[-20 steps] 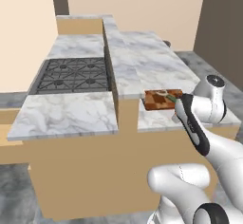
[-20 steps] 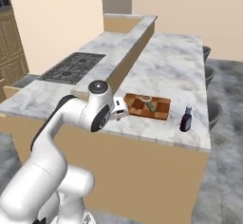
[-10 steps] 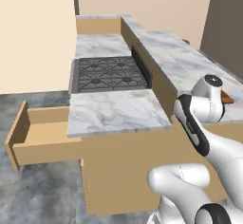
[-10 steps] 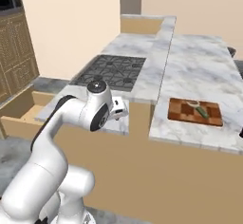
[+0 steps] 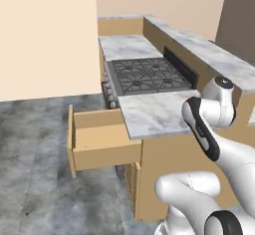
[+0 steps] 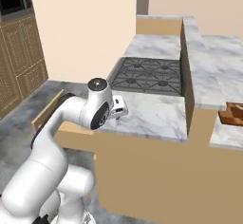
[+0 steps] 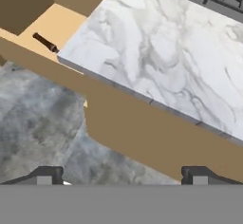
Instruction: Open the drawer on the right and place the cutting tools on the cutting board.
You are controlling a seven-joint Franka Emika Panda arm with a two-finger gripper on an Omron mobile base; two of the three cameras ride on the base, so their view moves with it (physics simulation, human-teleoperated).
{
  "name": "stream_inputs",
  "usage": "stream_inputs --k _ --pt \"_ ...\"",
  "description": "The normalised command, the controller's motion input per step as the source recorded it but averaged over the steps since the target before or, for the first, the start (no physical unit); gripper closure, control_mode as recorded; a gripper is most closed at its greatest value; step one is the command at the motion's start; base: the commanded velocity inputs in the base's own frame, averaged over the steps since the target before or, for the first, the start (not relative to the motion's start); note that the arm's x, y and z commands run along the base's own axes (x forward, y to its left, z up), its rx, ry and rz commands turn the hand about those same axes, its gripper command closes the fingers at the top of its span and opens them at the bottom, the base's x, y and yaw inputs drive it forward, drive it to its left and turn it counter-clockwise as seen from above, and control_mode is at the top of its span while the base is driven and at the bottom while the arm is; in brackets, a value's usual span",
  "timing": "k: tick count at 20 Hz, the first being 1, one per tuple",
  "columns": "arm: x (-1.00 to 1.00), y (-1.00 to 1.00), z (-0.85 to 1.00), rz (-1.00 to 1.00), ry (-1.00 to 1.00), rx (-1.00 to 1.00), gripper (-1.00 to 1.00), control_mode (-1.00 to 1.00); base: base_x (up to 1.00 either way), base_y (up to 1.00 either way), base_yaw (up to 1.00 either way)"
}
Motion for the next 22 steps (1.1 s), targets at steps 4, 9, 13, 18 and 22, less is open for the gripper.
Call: stream_inputs --k 4,9,13,18,22 --pt "0.0 0.0 0.0 0.0 0.0 0.0 -1.0 1.0 0.31 1.0 -0.11" --pt "0.0 0.0 0.0 0.0 0.0 0.0 -1.0 1.0 0.39 1.0 -0.09" --pt "0.0 0.0 0.0 0.0 0.0 0.0 -1.0 1.0 0.54 0.34 -0.11" --pt "0.0 0.0 0.0 0.0 0.0 0.0 -1.0 1.0 0.64 0.16 -0.12" --pt "0.0 0.0 0.0 0.0 0.0 0.0 -1.0 1.0 0.57 0.12 -0.1"
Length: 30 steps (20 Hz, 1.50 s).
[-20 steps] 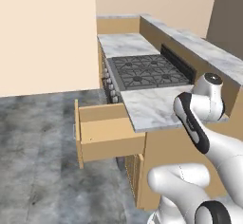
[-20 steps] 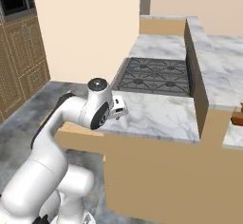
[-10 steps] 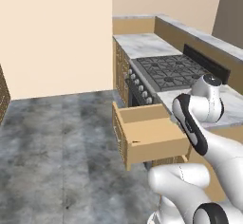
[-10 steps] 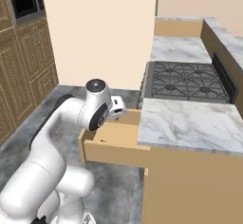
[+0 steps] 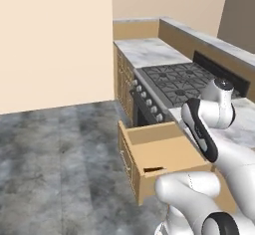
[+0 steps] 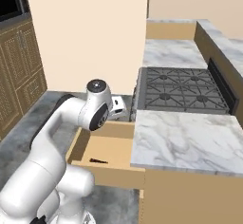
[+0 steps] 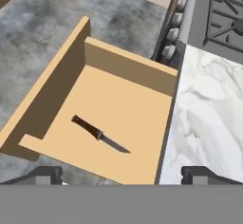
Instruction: Open the drawer on the right and place the cutting tools on the cutting board.
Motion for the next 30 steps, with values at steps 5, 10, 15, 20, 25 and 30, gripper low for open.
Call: stream_inputs --k 5,10,15,20,25,30 --pt "0.0 0.0 0.0 0.0 0.0 0.0 -1.0 1.0 0.63 0.3 -0.11" --pt "0.0 0.0 0.0 0.0 0.0 0.0 -1.0 1.0 0.4 0.42 -0.07" --pt "0.0 0.0 0.0 0.0 0.0 0.0 -1.0 1.0 0.08 0.24 -0.02" --pt "-0.15 0.21 -0.15 0.0 0.11 -0.03 -1.0 -1.0 -0.01 0.14 0.0" --pt "-0.35 0.54 -0.32 0.0 0.13 -0.02 -1.0 -1.0 0.0 0.0 0.0" --pt "-0.01 0.13 -0.54 0.02 0.2 0.0 -1.0 -1.0 0.0 0.0 0.0"
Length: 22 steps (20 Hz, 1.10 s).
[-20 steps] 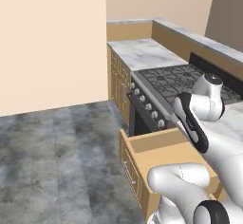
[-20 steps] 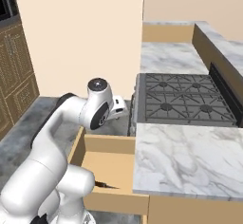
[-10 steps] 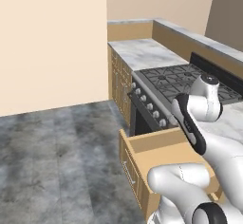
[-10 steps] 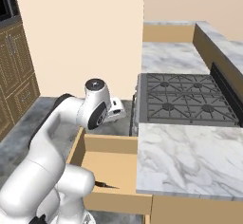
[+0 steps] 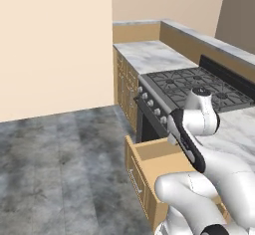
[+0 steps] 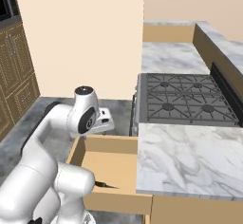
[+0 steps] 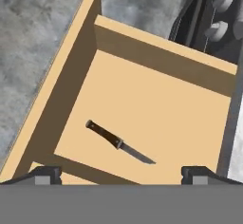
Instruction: Open the drawer on the right and place the cutting tools on the cutting board.
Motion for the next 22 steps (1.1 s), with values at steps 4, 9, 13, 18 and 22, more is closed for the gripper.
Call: stream_inputs --k 4,9,13,18,22 --pt "0.67 0.01 -0.34 0.0 0.38 0.0 -1.0 -1.0 0.0 0.0 0.0" --pt "-0.56 0.26 -0.45 0.05 0.13 -0.04 -1.0 -1.0 0.0 0.0 0.0" --pt "-0.99 0.27 -0.47 0.06 0.0 -0.01 -1.0 -1.0 0.0 0.0 0.0" --pt "-0.92 0.05 -0.45 0.07 -0.04 0.0 -1.0 -1.0 0.0 0.0 0.0" --pt "-0.25 0.0 -0.34 0.08 -0.08 0.0 -1.0 -1.0 0.0 0.0 0.0"
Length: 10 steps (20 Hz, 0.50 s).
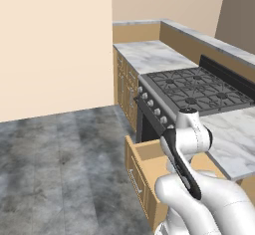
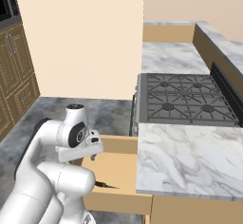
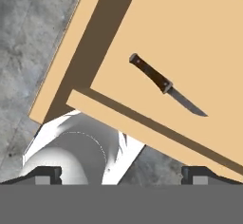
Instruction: Open the drawer on the right and place the cutting tools on the cutting board.
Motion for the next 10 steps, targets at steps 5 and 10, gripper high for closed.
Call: stream_inputs --k 5,10 --pt "0.09 0.0 -0.41 0.06 -0.07 0.0 -1.0 -1.0 0.0 0.0 0.0" --pt "0.07 0.0 -0.56 0.07 -0.05 0.0 -1.0 -1.0 0.0 0.0 0.0"
